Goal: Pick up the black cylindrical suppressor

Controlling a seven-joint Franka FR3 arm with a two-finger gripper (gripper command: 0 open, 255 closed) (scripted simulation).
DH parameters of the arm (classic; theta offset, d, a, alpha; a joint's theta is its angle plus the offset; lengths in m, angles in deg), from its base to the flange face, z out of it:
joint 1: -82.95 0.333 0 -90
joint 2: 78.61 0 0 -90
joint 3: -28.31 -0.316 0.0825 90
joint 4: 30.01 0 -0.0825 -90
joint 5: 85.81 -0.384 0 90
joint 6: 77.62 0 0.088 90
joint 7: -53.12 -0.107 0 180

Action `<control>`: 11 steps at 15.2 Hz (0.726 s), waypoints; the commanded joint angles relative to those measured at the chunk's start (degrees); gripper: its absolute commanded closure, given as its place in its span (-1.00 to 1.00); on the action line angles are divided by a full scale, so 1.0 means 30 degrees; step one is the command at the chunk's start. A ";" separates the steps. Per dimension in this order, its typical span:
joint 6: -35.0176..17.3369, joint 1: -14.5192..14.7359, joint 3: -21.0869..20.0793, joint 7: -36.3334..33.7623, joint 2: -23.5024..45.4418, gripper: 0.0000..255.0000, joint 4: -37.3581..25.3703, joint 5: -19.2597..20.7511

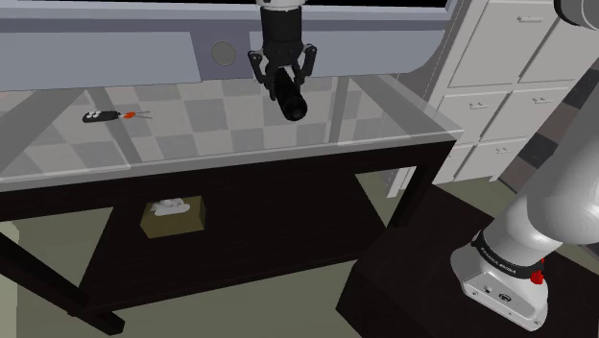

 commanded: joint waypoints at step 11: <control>0.2959 0.0400 -0.0116 -0.0082 0.0809 1.00 -0.3660 0.0409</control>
